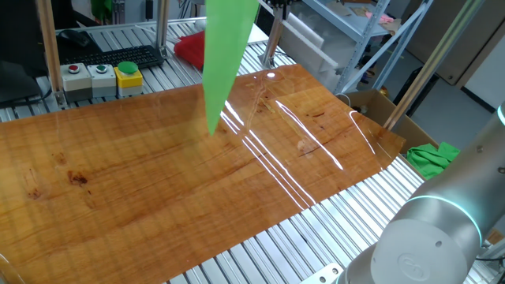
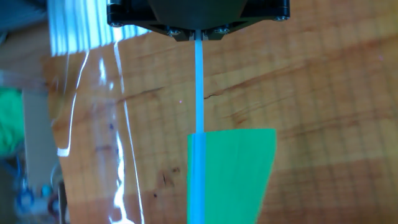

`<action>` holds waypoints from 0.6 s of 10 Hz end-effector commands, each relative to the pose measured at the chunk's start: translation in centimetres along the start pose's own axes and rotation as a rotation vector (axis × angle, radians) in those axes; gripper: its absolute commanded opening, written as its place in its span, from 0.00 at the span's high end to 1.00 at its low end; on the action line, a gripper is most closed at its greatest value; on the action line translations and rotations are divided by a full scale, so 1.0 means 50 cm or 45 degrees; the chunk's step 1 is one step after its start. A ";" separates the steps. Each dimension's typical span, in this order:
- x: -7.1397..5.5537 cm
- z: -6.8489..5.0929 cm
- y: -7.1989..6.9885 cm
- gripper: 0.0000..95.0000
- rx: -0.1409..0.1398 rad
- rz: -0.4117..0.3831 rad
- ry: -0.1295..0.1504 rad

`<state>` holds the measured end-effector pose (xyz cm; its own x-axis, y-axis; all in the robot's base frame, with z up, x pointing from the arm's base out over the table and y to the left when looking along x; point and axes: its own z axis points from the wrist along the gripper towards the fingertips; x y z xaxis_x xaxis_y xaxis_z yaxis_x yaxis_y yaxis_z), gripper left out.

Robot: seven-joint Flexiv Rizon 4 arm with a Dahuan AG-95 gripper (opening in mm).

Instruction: Wave the flag

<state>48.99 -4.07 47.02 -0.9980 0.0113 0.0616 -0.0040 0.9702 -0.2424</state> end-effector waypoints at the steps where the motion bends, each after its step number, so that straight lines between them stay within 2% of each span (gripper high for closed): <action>1: 0.001 0.000 -0.002 1.00 -0.102 0.058 0.014; 2: 0.003 -0.001 0.002 1.00 -0.167 0.128 0.024; 4: 0.008 -0.002 0.016 1.00 -0.270 0.233 0.040; 5: 0.013 -0.005 0.023 1.00 -0.301 0.255 0.047; 6: 0.017 -0.006 0.027 1.00 -0.289 0.244 0.044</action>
<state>48.30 -3.03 47.02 -0.9969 0.0329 0.0718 0.0273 0.9967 -0.0767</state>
